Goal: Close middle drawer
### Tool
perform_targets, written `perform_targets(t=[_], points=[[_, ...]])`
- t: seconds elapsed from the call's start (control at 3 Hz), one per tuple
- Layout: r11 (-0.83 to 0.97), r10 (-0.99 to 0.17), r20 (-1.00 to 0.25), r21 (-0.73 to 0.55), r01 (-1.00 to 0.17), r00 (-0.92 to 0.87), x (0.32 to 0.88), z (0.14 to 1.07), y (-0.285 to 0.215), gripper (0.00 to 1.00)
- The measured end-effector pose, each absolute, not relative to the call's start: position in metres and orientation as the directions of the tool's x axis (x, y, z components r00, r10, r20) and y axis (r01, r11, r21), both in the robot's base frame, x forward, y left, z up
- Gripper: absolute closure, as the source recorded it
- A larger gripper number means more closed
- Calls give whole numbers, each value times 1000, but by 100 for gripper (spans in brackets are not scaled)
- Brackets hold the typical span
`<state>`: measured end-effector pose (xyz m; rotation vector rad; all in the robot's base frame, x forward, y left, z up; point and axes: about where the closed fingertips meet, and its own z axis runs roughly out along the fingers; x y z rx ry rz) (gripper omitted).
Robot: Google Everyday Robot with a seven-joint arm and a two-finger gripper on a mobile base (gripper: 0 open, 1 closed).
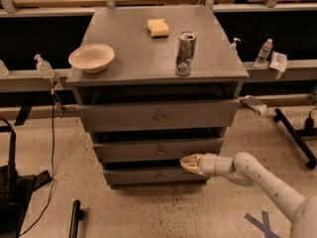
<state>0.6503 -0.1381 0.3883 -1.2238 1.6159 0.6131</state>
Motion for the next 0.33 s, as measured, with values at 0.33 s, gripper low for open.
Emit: perform_targets(t=[0.33], points=[[305, -385, -923, -146, -941, 18, 612, 399, -147, 100]])
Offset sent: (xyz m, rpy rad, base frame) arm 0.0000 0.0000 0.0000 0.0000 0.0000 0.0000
